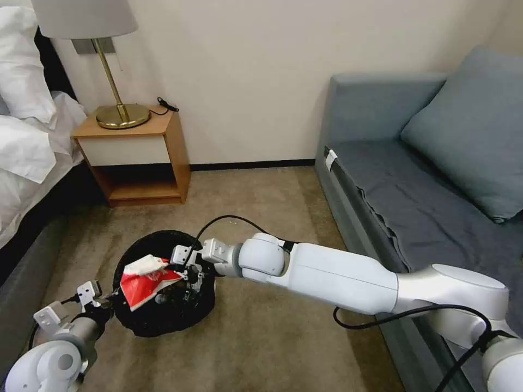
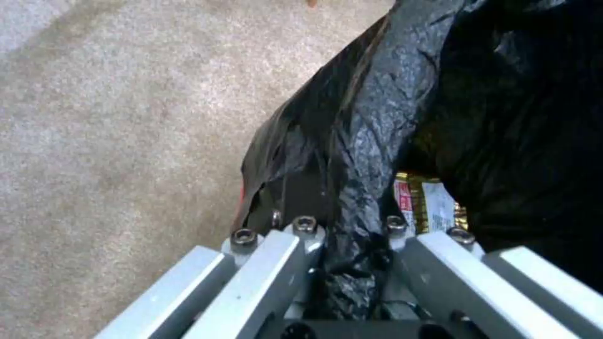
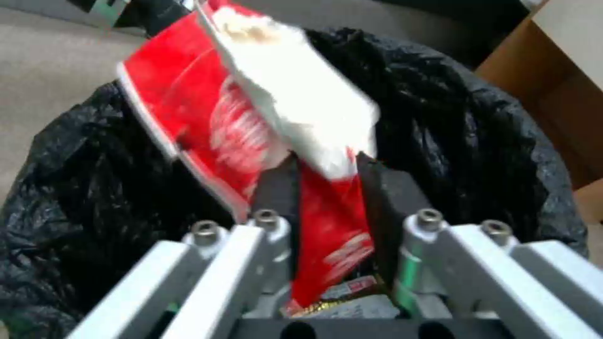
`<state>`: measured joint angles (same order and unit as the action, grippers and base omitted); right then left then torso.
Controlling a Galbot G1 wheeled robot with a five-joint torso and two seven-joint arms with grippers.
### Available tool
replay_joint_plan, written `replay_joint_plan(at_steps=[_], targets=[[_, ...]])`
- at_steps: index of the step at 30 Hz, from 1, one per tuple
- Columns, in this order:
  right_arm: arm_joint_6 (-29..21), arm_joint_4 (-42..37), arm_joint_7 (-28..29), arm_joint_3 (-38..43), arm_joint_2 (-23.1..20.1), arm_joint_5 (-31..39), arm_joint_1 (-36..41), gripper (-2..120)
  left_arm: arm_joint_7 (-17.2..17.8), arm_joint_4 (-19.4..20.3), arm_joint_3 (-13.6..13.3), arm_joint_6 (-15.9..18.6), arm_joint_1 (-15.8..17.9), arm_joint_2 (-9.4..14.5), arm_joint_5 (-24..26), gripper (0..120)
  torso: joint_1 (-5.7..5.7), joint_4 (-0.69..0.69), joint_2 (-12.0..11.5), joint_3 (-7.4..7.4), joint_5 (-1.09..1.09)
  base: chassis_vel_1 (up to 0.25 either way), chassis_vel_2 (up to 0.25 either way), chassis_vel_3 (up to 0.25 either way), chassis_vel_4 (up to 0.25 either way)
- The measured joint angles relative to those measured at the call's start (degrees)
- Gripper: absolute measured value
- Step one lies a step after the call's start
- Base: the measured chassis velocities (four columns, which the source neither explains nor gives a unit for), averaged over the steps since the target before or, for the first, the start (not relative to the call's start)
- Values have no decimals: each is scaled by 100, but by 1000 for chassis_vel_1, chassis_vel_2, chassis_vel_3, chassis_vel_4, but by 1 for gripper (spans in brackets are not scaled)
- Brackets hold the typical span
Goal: Pick up the trash bin, then pick up the garbage on the floor and place it into the trash bin.
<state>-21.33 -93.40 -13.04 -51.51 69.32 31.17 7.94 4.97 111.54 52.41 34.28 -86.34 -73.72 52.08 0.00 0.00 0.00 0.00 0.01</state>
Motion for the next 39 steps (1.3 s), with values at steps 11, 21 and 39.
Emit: replay_joint_plan(at_steps=[11,21,39], targets=[[-389,-532,1065,804,-590,630,435,73,344,56,-159,136,18,-63,32,2,0,0,0,0,0,0,0,0,0],[-456,-1267,3539,2425,-1386,1886,1643,99,1347,67,-348,348,103,-110,576,2,0,-1,0,0,1,0,0,0,0],[-368,-2920,4158,4841,-1996,2247,4454,100,2258,74,-342,563,124,-299,1271,14,0,3,1,0,-1,0,0,0,0]])
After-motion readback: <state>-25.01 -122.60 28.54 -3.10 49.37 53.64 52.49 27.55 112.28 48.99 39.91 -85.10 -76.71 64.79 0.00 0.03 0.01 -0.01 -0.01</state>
